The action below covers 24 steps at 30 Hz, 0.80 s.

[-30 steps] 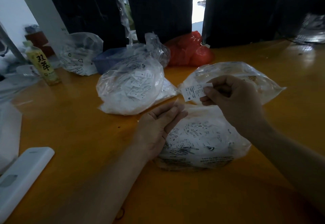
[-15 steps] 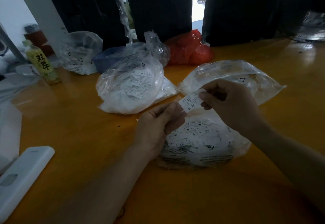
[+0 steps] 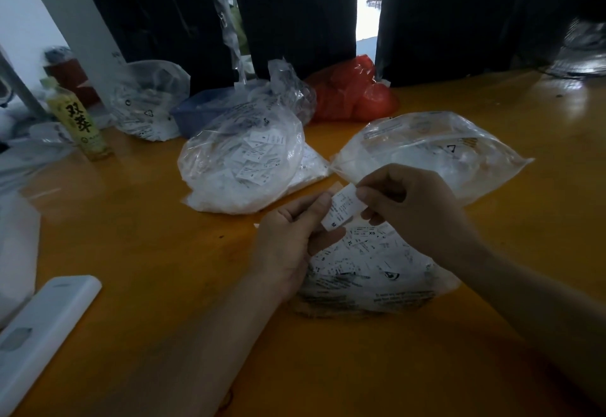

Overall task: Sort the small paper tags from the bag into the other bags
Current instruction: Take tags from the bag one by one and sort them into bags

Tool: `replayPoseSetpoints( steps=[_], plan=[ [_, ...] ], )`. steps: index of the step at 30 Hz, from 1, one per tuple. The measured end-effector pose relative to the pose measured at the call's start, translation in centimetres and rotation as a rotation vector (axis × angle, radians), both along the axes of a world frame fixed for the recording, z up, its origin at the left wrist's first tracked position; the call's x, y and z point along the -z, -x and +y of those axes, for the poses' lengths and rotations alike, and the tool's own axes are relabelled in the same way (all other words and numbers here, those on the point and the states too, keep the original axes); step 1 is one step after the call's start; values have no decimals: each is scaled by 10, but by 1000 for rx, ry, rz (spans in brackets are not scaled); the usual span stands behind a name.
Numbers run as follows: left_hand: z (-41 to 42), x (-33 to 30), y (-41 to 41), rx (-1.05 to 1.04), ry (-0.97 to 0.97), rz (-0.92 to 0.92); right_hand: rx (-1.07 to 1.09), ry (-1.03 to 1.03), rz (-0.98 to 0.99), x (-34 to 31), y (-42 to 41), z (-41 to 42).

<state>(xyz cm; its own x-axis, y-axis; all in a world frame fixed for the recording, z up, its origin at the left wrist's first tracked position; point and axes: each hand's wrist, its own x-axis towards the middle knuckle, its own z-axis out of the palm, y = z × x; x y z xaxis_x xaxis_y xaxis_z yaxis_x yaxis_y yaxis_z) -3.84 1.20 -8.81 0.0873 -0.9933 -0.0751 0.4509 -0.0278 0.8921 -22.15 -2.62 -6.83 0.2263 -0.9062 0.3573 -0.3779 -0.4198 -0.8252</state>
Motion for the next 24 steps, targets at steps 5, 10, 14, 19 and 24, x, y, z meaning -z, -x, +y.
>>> replayPoseSetpoints(
  steps=[5,10,14,19,24],
  plan=[
    [0,1,-1,2,9,12,-25,19,77,0,-3,4],
    [3,-1,2,-15,43,-191,-13,50,81,0,-1,3],
    [3,-7,-4,-143,208,-648,1,25,-60,-5,6,-3],
    [-19,-35,-44,-523,397,-981,143,133,-85,-8,23,-26],
    [-75,-48,-102,-677,180,-1325,409,280,248,4,52,-62]
  ],
)
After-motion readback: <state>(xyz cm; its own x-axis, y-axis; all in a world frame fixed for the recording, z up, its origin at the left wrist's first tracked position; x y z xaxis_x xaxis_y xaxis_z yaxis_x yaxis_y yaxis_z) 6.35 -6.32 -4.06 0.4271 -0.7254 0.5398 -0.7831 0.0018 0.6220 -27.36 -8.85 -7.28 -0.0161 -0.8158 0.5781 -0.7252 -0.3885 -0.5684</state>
